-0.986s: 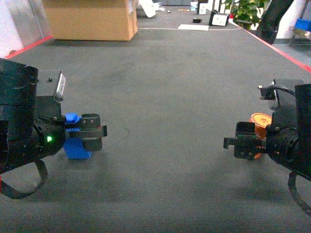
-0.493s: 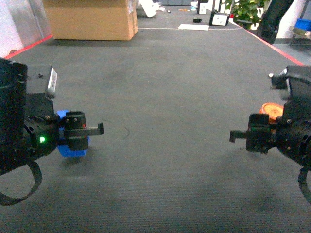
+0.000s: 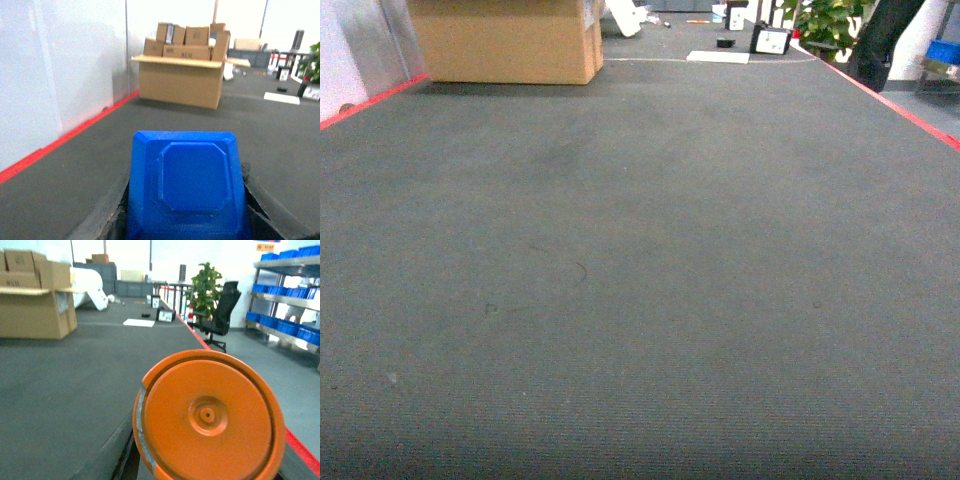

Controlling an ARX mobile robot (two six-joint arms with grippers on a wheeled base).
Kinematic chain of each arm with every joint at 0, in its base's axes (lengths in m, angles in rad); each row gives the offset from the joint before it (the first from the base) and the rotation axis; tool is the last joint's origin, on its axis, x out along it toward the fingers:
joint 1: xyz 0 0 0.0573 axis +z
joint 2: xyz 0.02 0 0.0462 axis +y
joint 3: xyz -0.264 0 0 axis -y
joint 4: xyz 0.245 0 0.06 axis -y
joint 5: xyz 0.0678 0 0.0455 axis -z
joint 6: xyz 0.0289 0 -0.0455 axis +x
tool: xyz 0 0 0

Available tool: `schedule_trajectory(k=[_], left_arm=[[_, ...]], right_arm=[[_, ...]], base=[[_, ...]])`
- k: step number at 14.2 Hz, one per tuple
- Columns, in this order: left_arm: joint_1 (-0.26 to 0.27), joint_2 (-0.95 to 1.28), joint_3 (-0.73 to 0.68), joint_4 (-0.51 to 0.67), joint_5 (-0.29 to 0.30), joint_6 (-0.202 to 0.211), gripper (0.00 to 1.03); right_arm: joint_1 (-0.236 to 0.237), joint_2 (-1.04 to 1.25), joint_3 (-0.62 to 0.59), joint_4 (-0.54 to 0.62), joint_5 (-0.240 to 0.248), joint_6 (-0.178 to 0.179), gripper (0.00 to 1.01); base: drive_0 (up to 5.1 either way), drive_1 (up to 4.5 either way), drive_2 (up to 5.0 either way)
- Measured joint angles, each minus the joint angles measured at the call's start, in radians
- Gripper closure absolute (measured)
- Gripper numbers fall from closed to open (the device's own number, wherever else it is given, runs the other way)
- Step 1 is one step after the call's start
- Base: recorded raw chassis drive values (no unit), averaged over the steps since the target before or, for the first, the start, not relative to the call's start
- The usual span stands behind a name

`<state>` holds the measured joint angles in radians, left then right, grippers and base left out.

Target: Sort blue parts and orange caps into right shelf containers

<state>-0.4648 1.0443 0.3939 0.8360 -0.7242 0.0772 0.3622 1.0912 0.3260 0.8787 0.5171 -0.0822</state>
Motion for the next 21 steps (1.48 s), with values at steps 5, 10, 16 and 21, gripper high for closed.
schedule_trajectory(k=[5,10,16,21], left_arm=[[-0.069,-0.226,-0.043,-0.06,-0.084,0.04,0.59],[0.083,-0.418,-0.068,-0.51,0.297,-0.048,0.59],[0.287,-0.609,-0.251,-0.545,0.54,-0.071,0.59],[0.466,-0.726,-0.322,-0.6,0.712,-0.071,0.59]], right_arm=[[0.051,-0.386,0.002,-0.208,0.026,-0.074,0.57],[-0.052,-0.503,0.014,-0.596,-0.188,0.027,0.57],[-0.219,-0.679,-0.174,-0.616,-0.37,0.068,0.57],[-0.368,-0.788,-0.246,-0.658,-0.514,0.075,0.57]], base=[[0.0,0.0,0.0],[0.0,0.0,0.0],[0.0,0.0,0.0],[0.0,0.0,0.0]])
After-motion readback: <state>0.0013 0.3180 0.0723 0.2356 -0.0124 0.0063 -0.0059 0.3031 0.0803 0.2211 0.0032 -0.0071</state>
